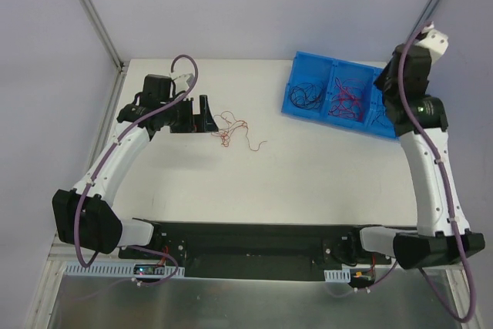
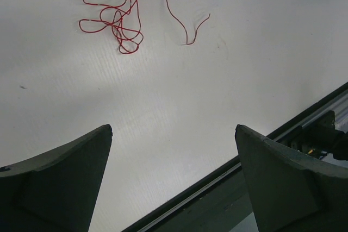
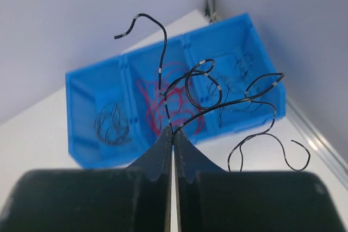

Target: Untangle the cables

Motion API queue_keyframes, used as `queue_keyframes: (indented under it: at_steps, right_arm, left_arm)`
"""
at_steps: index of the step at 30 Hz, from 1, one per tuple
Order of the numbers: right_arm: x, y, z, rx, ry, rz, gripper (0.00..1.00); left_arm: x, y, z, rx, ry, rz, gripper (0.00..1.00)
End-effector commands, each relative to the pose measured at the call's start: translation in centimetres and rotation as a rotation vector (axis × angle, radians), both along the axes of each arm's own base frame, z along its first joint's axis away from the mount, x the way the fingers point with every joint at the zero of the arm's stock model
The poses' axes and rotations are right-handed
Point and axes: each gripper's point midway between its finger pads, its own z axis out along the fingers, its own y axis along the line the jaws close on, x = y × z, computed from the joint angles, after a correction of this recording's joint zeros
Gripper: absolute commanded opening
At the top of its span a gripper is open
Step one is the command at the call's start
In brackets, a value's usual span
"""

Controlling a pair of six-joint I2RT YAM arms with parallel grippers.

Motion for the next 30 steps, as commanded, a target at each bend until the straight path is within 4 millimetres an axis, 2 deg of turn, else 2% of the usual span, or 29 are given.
queue_keyframes:
  at_steps: [1,4,6,7,8,10,13,16,17,18,19,21,25,28,30]
  right_arm:
    - [4.6,-4.0,1.4,-0.049,0.013,-0.039,0.0]
    - [8.4,-7.8,0.4,-0.024,0.025,-0.089,0.0]
    - [10.9,-9.3,-0.5,0.006,0.034,-0.087,0.0]
    - [12.6,-10.1,-2.3,0.023,0.065,-0.087,0.0]
    - [13.5,-10.8,-3.0,0.028,0.077,-0.091,0.0]
    - [15.6,-11.6,-5.6,0.049,0.121,-0.089,0.0]
    - [17.8,-12.2,-10.4,0.105,0.183,-0.059,0.0]
    - [18.5,-12.5,-15.3,0.127,0.287,-0.047,0.0]
    - [18.5,-12.3,-16.8,0.142,0.329,-0.033,0.04]
    - [18.5,-12.3,-17.2,0.154,0.356,-0.02,0.13]
    - [18.2,-12.1,-17.3,0.163,0.38,-0.018,0.23]
    - [17.5,-12.0,-16.1,0.167,0.382,-0.035,0.35]
    - [14.7,-11.3,-11.3,0.172,0.353,-0.054,0.48]
    - [12.5,-8.5,-9.7,0.19,0.343,0.022,0.54]
    - [10.7,-6.0,-9.9,0.183,0.352,0.072,0.56]
  left_arm:
    - [-0.5,-1.2,1.7,-0.096,-0.024,-0.044,0.95]
    - [-0.7,-1.5,2.1,-0.122,-0.027,-0.059,0.95]
    - [-0.7,-1.6,2.1,-0.132,-0.025,-0.061,0.95]
    - [-0.8,-1.6,2.2,-0.137,-0.027,-0.066,0.95]
    - [-0.8,-1.6,2.2,-0.139,-0.025,-0.066,0.95]
    - [-0.7,-1.6,2.2,-0.142,-0.025,-0.064,0.95]
    - [-0.7,-1.6,2.3,-0.15,-0.023,-0.064,0.95]
    - [-0.7,-1.6,2.1,-0.152,-0.017,-0.065,0.95]
    - [-0.6,-1.6,2.0,-0.152,-0.014,-0.061,0.95]
    - [-0.7,-1.6,2.1,-0.152,-0.016,-0.063,0.95]
    - [-0.6,-1.6,2.0,-0.15,-0.015,-0.063,0.95]
    - [-0.5,-1.5,1.9,-0.144,-0.016,-0.059,0.95]
    - [-0.3,-1.3,1.7,-0.142,-0.013,-0.051,0.95]
    - [-0.2,-1.0,1.7,-0.139,-0.017,-0.043,0.95]
    - [0.0,-0.7,1.6,-0.129,-0.019,-0.031,0.95]
